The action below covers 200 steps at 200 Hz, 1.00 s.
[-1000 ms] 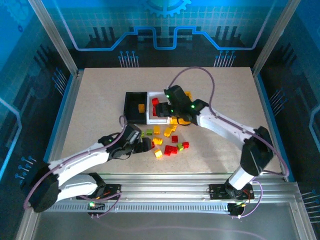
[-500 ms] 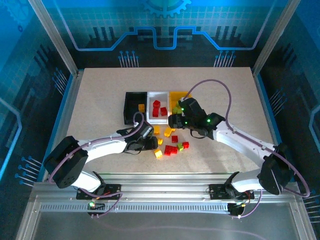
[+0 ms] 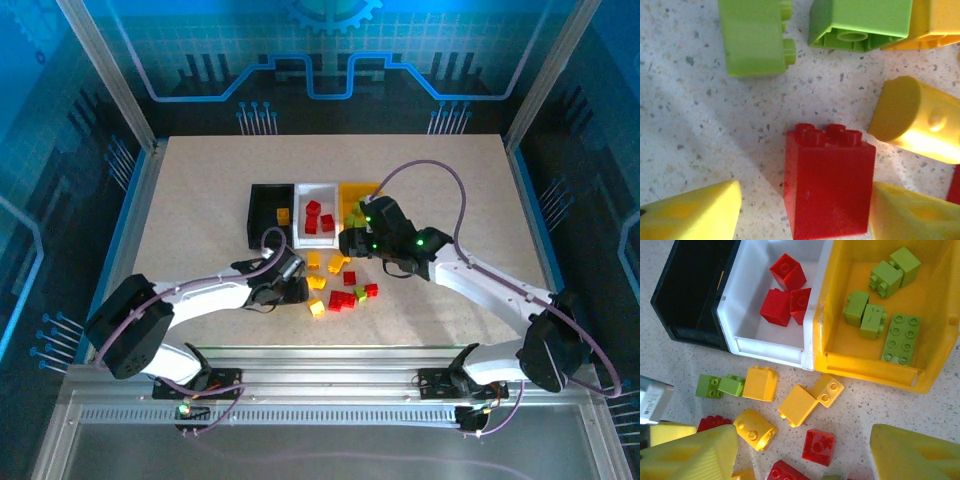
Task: Sort the legos into containers by color
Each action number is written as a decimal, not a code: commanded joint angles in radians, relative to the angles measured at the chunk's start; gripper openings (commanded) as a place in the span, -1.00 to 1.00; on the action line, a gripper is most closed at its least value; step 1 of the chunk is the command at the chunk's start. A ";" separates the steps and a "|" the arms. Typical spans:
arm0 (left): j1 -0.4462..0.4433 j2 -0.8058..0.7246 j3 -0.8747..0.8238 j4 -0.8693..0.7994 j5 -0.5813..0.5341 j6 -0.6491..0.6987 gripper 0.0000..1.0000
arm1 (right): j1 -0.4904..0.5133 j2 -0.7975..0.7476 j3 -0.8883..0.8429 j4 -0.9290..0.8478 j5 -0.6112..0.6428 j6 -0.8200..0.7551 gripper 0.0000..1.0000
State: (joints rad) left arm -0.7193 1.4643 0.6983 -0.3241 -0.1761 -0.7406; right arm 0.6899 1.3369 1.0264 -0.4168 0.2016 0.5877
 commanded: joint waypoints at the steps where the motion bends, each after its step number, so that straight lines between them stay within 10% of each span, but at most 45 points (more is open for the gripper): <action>1: 0.001 0.053 0.051 -0.016 -0.043 0.035 0.17 | -0.010 -0.041 -0.010 0.015 0.008 0.015 0.43; 103: -0.008 -0.146 0.207 -0.136 -0.085 0.080 -0.24 | -0.030 -0.132 -0.091 0.019 0.019 0.044 0.45; 200: 0.099 0.388 0.723 -0.134 -0.142 0.174 -0.26 | -0.056 -0.253 -0.183 -0.049 0.032 0.075 0.46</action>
State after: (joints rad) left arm -0.6411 1.7744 1.3415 -0.4152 -0.2707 -0.5995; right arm 0.6464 1.1213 0.8703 -0.4377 0.2111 0.6399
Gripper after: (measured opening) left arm 0.373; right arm 0.728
